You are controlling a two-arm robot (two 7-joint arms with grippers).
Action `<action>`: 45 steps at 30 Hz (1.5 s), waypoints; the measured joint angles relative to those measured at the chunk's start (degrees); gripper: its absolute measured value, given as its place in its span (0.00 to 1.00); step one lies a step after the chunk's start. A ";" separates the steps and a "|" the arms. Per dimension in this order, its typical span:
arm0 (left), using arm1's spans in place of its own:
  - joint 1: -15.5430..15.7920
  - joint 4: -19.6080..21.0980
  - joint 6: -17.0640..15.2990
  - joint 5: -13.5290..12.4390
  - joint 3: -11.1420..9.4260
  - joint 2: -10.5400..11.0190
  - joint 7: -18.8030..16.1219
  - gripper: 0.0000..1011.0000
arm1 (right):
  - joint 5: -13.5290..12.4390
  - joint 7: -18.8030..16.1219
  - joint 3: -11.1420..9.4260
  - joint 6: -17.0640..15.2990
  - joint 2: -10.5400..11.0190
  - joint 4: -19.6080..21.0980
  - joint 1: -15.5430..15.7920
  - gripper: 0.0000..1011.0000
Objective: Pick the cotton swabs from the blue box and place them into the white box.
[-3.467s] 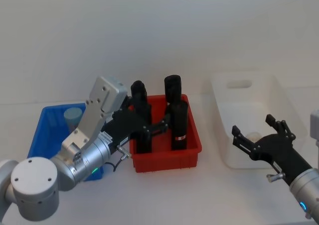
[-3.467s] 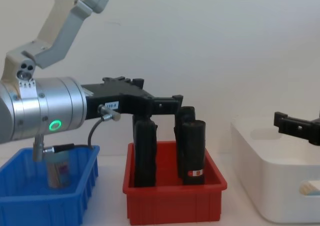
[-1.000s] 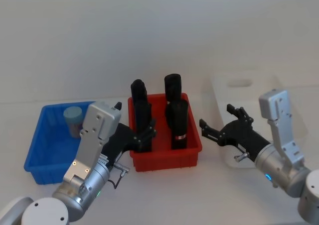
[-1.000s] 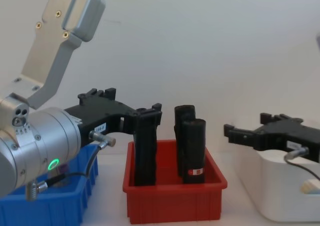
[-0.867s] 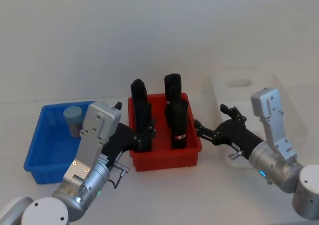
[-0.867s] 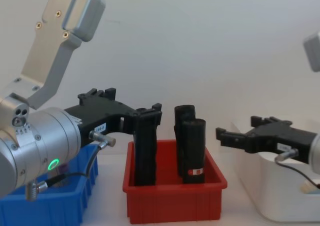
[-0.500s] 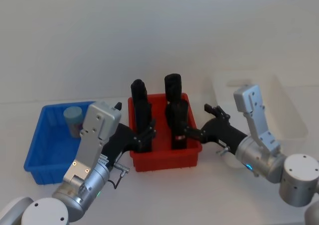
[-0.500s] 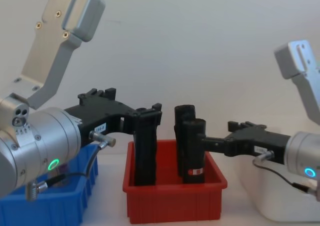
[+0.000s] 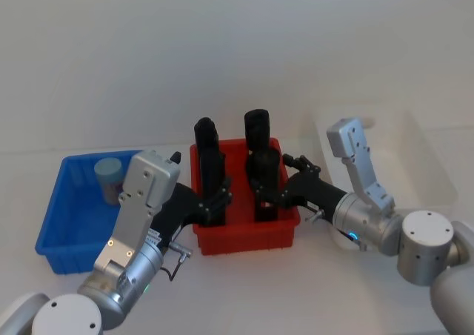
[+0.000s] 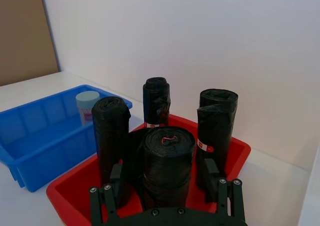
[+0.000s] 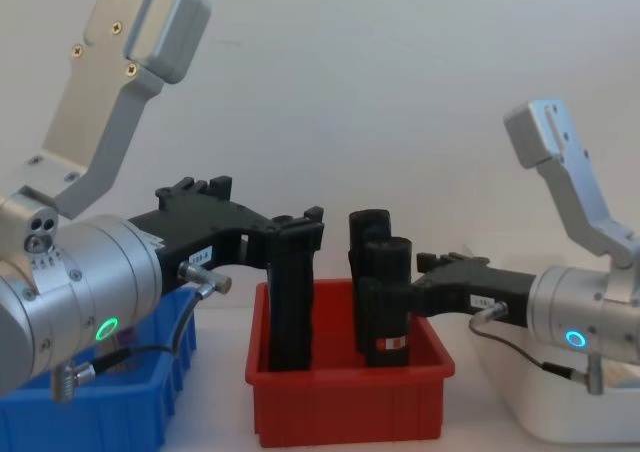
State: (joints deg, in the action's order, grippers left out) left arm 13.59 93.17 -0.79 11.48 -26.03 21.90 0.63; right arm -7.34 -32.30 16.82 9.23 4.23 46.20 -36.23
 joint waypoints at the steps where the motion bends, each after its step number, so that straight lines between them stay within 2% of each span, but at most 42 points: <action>1: 0.00 0.00 0.00 0.00 0.00 0.00 0.00 0.99 | 0.00 -0.26 0.02 0.23 -0.22 -1.13 -0.67 0.99; 4: 0.00 0.00 0.00 0.00 0.00 0.00 0.00 0.99 | 0.00 -1.29 0.13 1.36 -0.89 -4.65 -2.67 0.99; 9: 0.00 0.00 0.00 0.00 0.00 0.00 0.00 0.99 | 0.03 -2.69 0.24 3.29 -2.04 -10.88 -6.18 0.90; 13: 0.00 0.01 0.00 0.00 0.00 0.00 0.00 0.99 | 0.02 -3.46 0.29 4.70 -2.70 -14.47 -8.15 0.79; 14: 0.00 0.00 0.00 0.00 0.00 0.00 0.00 0.99 | 0.01 -3.59 0.30 4.95 -2.86 -15.27 -8.62 0.73; 16: 0.00 0.00 0.00 0.00 0.00 0.00 0.00 0.99 | -0.03 -4.00 0.33 5.75 -3.15 -16.95 -9.50 0.70; 17: 0.00 0.00 0.00 0.00 0.00 0.00 0.00 0.99 | -0.05 -4.21 0.35 6.15 -3.33 -17.96 -10.06 0.64; 18: 0.00 0.00 0.00 0.00 0.00 0.00 0.00 0.99 | -0.07 -4.29 0.35 6.32 -3.40 -18.32 -10.26 0.64; 20: 0.00 0.00 0.00 0.00 0.00 0.00 0.00 0.99 | -0.11 -4.50 0.36 6.63 -3.50 -18.87 -10.56 0.56; 25: 0.00 0.00 0.00 0.00 0.00 0.00 0.00 0.99 | -0.29 -4.79 0.33 6.92 -3.50 -18.73 -10.63 0.52; 30: 0.00 0.00 0.00 0.00 0.00 0.00 0.00 0.99 | -1.05 -4.64 -0.01 5.62 -2.66 -13.59 -8.26 0.49; 31: 0.00 0.00 0.00 0.00 0.00 0.00 0.00 0.99 | -1.05 -4.64 -0.01 5.62 -2.66 -13.59 -8.26 0.48; 35: 0.00 0.01 0.00 0.00 0.00 0.00 0.00 0.99 | -1.91 -3.59 -0.46 3.91 -1.50 -6.63 -5.12 0.48; 37: 0.00 0.00 0.00 0.00 0.00 0.00 0.00 0.99 | -2.29 -3.01 -0.60 3.24 -1.11 -4.42 -4.14 0.48; 40: 0.00 0.01 0.00 0.00 0.00 0.00 0.00 0.99 | -3.16 -1.28 -1.04 1.71 -0.08 1.80 -1.41 0.48; 45: 0.00 0.01 0.00 0.00 0.00 0.00 -0.01 0.99 | -4.06 1.45 -1.65 -0.12 1.17 8.75 1.58 0.48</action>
State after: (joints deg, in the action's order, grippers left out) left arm 13.59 93.18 -0.79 11.48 -26.03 21.90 0.62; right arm -11.41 -30.85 15.17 9.11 5.39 54.95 -34.65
